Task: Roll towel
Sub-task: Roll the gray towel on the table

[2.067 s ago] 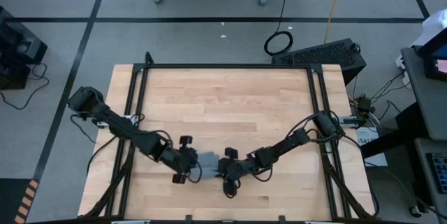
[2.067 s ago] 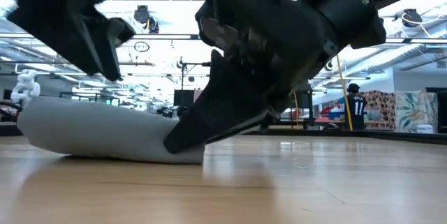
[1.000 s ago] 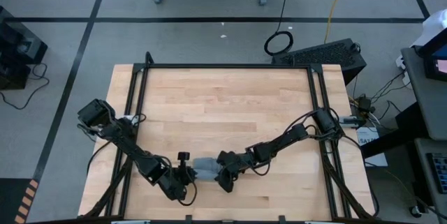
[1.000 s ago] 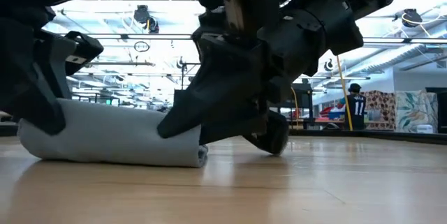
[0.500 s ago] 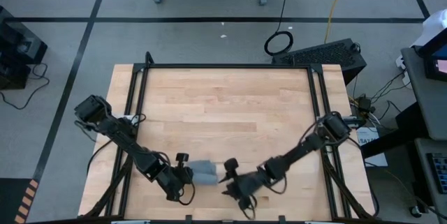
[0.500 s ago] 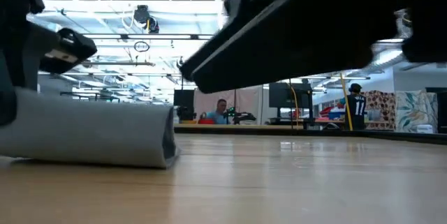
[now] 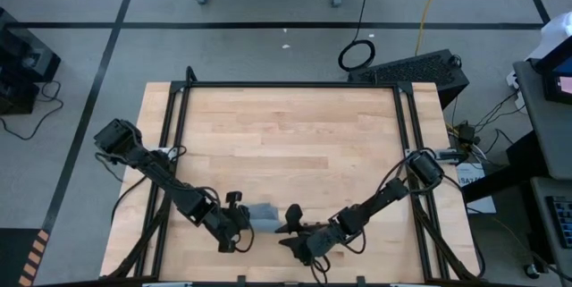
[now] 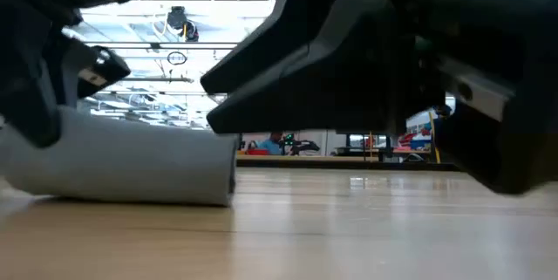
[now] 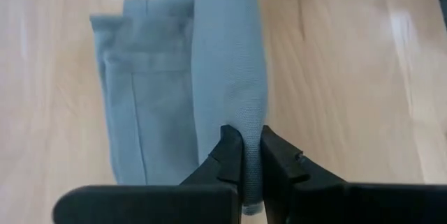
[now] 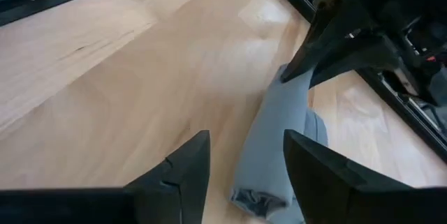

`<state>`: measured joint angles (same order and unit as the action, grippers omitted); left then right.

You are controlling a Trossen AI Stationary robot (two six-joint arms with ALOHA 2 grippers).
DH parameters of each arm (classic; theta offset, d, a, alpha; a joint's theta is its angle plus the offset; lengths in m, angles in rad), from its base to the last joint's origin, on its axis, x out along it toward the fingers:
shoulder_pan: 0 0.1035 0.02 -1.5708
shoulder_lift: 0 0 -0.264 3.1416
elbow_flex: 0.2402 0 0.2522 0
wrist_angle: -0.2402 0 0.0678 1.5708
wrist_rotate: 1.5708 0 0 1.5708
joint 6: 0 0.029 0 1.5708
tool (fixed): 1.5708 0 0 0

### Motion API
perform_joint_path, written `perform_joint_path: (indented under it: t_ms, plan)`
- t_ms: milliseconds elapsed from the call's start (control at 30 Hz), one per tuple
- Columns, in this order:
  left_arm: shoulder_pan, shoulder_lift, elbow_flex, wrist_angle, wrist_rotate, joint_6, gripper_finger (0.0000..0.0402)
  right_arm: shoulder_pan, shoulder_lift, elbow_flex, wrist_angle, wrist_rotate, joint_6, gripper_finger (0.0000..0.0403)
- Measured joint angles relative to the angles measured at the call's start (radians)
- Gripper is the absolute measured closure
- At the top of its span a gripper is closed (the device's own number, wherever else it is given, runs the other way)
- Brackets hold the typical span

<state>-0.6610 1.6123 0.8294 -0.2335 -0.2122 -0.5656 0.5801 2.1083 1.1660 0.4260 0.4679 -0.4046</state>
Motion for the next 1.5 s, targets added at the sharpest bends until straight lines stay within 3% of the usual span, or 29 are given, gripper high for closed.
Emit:
perform_joint_path:
  t_ms: [233, 533, 1000, 1133, 1267, 1500]
  plan:
    - [0.016, 0.000, -0.073, 0.108, 0.023, -0.050, 0.0378, -0.036, 0.004, 0.000, 0.002, -0.034, 0.024, 0.0238]
    - [0.020, 0.000, -0.099, 0.132, 0.030, -0.105, 0.0378, -0.098, 0.026, 0.001, -0.015, -0.186, 0.026, 0.0236]
    - [0.020, 0.000, -0.100, 0.140, 0.065, -0.101, 0.0379, -0.157, 0.031, 0.001, 0.010, -0.187, 0.048, 0.0236]
    - [0.020, 0.000, -0.100, 0.139, 0.067, -0.101, 0.0375, -0.176, 0.031, 0.001, 0.011, -0.264, 0.063, 0.0236]
    - [0.020, 0.000, -0.100, 0.139, 0.071, -0.101, 0.0373, -0.170, 0.031, 0.001, 0.012, -0.314, 0.019, 0.0236]
    - [0.020, 0.001, -0.100, 0.138, 0.080, -0.100, 0.0371, -0.141, 0.031, 0.001, 0.021, -0.312, -0.088, 0.0236]
